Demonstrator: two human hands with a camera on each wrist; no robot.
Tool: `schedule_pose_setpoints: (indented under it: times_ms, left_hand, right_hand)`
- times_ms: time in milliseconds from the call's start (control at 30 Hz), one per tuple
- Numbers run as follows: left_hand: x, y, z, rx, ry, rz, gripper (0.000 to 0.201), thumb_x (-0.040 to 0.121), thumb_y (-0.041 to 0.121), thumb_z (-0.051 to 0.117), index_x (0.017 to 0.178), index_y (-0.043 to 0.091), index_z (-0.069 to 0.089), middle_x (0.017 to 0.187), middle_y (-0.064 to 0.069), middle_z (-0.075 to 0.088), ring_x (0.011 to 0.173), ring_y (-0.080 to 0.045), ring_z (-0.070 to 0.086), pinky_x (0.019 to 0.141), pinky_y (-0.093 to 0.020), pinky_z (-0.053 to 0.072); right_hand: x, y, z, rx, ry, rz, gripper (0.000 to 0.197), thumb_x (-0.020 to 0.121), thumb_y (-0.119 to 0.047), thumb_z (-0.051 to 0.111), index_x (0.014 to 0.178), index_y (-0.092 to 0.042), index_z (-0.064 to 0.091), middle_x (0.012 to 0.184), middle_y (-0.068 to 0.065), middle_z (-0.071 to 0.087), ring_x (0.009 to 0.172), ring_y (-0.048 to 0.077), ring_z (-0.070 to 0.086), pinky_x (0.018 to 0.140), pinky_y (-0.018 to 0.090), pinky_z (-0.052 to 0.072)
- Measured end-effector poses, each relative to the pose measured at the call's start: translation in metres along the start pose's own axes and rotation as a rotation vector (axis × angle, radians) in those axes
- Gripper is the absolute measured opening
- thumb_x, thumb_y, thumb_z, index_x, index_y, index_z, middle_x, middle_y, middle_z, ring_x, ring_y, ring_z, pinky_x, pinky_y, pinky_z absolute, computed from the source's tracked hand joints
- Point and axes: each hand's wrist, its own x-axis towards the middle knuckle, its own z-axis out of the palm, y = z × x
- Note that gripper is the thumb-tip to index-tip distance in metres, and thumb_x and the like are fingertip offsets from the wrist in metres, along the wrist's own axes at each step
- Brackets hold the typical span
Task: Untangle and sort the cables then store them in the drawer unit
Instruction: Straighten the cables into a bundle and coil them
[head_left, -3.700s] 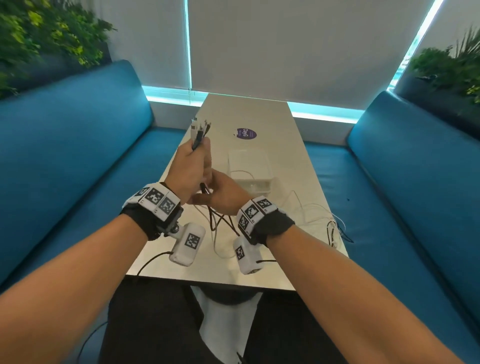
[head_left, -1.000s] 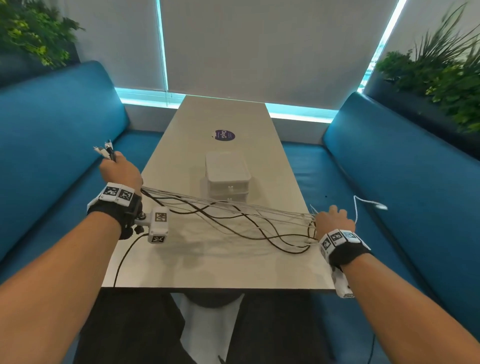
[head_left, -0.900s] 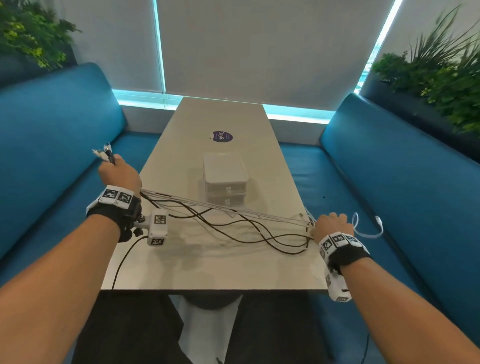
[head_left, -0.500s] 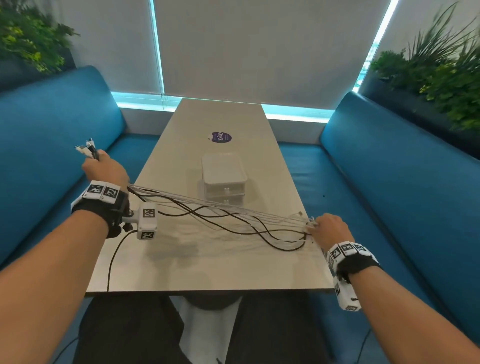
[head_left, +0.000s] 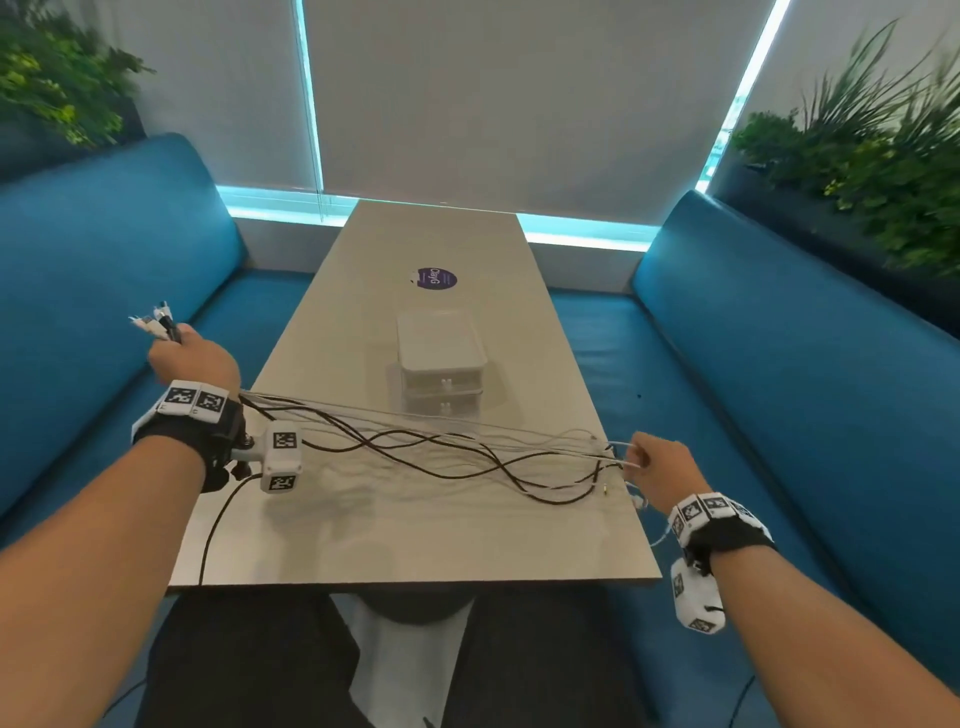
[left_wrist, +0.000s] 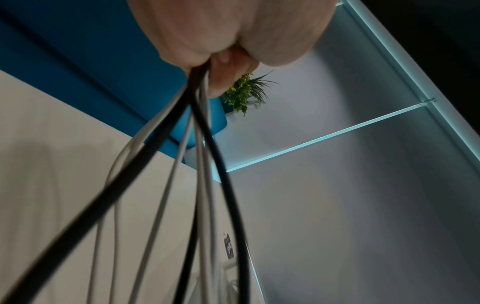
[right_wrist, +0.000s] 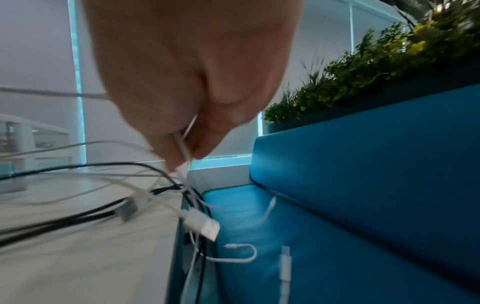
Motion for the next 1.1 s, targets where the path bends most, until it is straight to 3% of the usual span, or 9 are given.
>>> schedule_pose_setpoints:
  times_ms: [100,200,400,500,700,833,900,967,1100]
  left_hand:
    - [0.009,-0.002,-0.005,-0.005,0.039,0.027,0.052,0.079,0.059,0.040,0.101,0.015,0.057,0.102,-0.006,0.071,0.092,-0.030,0.070,0.084,-0.052,0.058]
    - [0.007,-0.001,-0.004,-0.019,0.052,0.045,0.050,0.080,0.057,0.042,0.102,0.015,0.060,0.099,-0.005,0.072,0.089,-0.030,0.070,0.082,-0.052,0.059]
    - [0.001,-0.004,0.001,-0.013,0.005,0.052,0.049,0.076,0.061,0.042,0.095,0.017,0.054,0.102,-0.013,0.072,0.094,-0.039,0.070,0.082,-0.060,0.057]
    - [-0.009,0.009,-0.003,-0.011,0.029,0.071,0.041,0.082,0.055,0.043,0.097,0.019,0.057,0.103,-0.011,0.072,0.095,-0.037,0.070,0.083,-0.059,0.057]
    - [-0.008,0.006,0.002,-0.013,0.032,0.087,0.039,0.083,0.053,0.043,0.096,0.019,0.058,0.100,-0.008,0.073,0.091,-0.036,0.071,0.081,-0.059,0.057]
    - [-0.010,0.012,0.005,-0.003,0.042,0.086,0.043,0.085,0.050,0.045,0.106,0.015,0.062,0.102,-0.009,0.073,0.093,-0.033,0.070,0.083,-0.058,0.057]
    - [-0.018,0.022,0.003,0.002,0.051,0.096,0.044,0.088,0.048,0.045,0.110,0.014,0.063,0.105,-0.011,0.072,0.095,-0.034,0.070,0.084,-0.057,0.057]
    - [-0.021,0.028,0.001,0.017,0.052,0.119,0.043,0.091,0.045,0.044,0.113,0.012,0.063,0.108,-0.012,0.072,0.098,-0.033,0.069,0.085,-0.053,0.057]
    - [-0.016,0.032,-0.004,0.010,0.051,0.111,0.043,0.089,0.048,0.043,0.110,0.016,0.061,0.109,-0.012,0.071,0.099,-0.033,0.069,0.086,-0.055,0.057]
  right_hand:
    - [-0.008,-0.002,-0.001,0.158,-0.065,0.038,0.039,0.085,-0.042,0.074,0.074,-0.009,0.056,0.064,-0.002,0.058,0.060,0.016,0.051,0.057,0.028,0.039]
    - [-0.003,-0.001,-0.001,-0.147,-0.113,0.056,0.056,0.093,-0.065,0.049,0.063,-0.018,0.055,0.064,-0.001,0.062,0.061,0.017,0.058,0.057,0.030,0.043]
    - [0.003,-0.002,0.002,-0.605,-0.185,0.261,0.046,0.095,-0.057,0.034,0.078,-0.022,0.058,0.090,-0.001,0.067,0.086,0.020,0.063,0.094,0.041,0.034]
    - [-0.001,0.011,-0.001,-0.678,-0.296,0.302,0.012,0.091,-0.026,0.050,0.084,-0.023,0.058,0.087,-0.004,0.064,0.092,0.020,0.063,0.101,0.043,0.033]
    - [-0.001,0.015,0.003,-0.049,-0.069,0.313,0.007,0.096,-0.021,0.057,0.095,-0.021,0.064,0.084,0.004,0.067,0.071,0.017,0.063,0.065,0.028,0.050]
    - [0.005,-0.010,-0.008,0.257,-0.146,0.259,0.055,0.100,-0.054,0.044,0.074,-0.010,0.063,0.059,0.004,0.065,0.052,0.015,0.060,0.059,0.028,0.043]
    - [0.006,-0.010,-0.007,0.085,-0.321,0.260,0.067,0.099,-0.059,0.038,0.061,-0.011,0.065,0.054,0.005,0.065,0.050,0.018,0.060,0.068,0.031,0.051]
    - [0.008,-0.003,-0.005,-0.251,-0.439,0.220,0.050,0.095,-0.051,0.049,0.073,-0.012,0.071,0.062,0.002,0.069,0.056,0.017,0.063,0.077,0.034,0.057]
    - [0.007,0.007,-0.009,-0.707,-0.421,0.219,0.020,0.093,-0.040,0.057,0.083,-0.025,0.062,0.076,-0.006,0.060,0.084,0.018,0.064,0.091,0.036,0.045]
